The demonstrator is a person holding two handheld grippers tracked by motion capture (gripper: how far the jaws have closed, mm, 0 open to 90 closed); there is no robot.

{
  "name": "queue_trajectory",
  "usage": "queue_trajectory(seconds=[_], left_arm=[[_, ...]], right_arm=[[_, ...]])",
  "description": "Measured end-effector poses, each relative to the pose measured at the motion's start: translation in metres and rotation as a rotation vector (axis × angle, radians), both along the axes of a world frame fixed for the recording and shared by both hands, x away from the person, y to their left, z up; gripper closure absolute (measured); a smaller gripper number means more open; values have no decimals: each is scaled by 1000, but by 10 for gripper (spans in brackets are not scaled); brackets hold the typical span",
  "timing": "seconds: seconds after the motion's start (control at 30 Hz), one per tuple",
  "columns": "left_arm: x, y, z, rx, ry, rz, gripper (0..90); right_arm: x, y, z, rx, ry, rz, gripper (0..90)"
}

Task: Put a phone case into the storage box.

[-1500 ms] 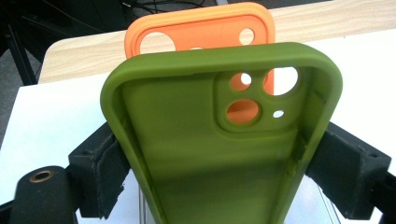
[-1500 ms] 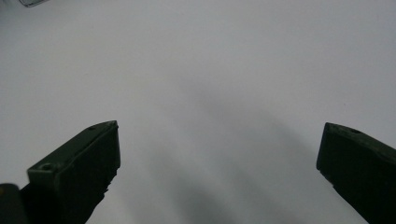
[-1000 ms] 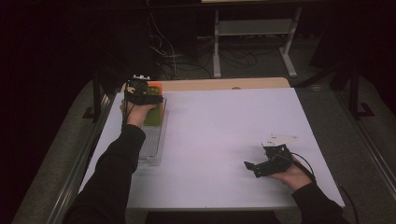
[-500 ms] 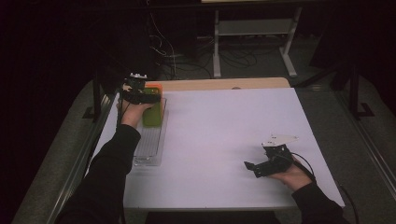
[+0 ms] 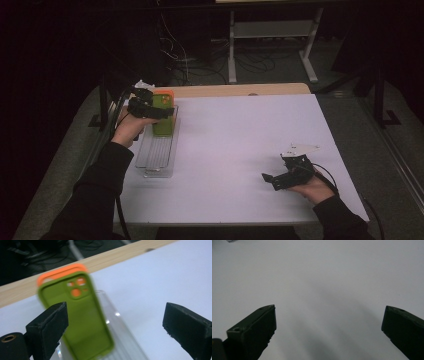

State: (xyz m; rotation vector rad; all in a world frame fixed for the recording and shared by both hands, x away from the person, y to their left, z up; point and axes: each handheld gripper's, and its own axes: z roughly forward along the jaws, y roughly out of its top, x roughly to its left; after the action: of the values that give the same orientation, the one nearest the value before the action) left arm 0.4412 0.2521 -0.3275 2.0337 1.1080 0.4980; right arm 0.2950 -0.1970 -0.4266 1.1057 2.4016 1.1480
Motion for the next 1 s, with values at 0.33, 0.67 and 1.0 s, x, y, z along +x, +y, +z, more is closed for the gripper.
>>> queue_trajectory(seconds=[0.33, 0.67, 1.0], left_arm=[[-46, -3, 1, -53, -49, -151, 25], [-83, -2, -11, -49, -39, -226, 16], [-109, -3, -31, -28, -40, -267, 9]], right_arm=[[-1, -2, 5, 12, -15, 15, 0], [-7, -6, 10, 19, -25, 29, 0], [-14, -13, 12, 37, -36, 22, 0]])
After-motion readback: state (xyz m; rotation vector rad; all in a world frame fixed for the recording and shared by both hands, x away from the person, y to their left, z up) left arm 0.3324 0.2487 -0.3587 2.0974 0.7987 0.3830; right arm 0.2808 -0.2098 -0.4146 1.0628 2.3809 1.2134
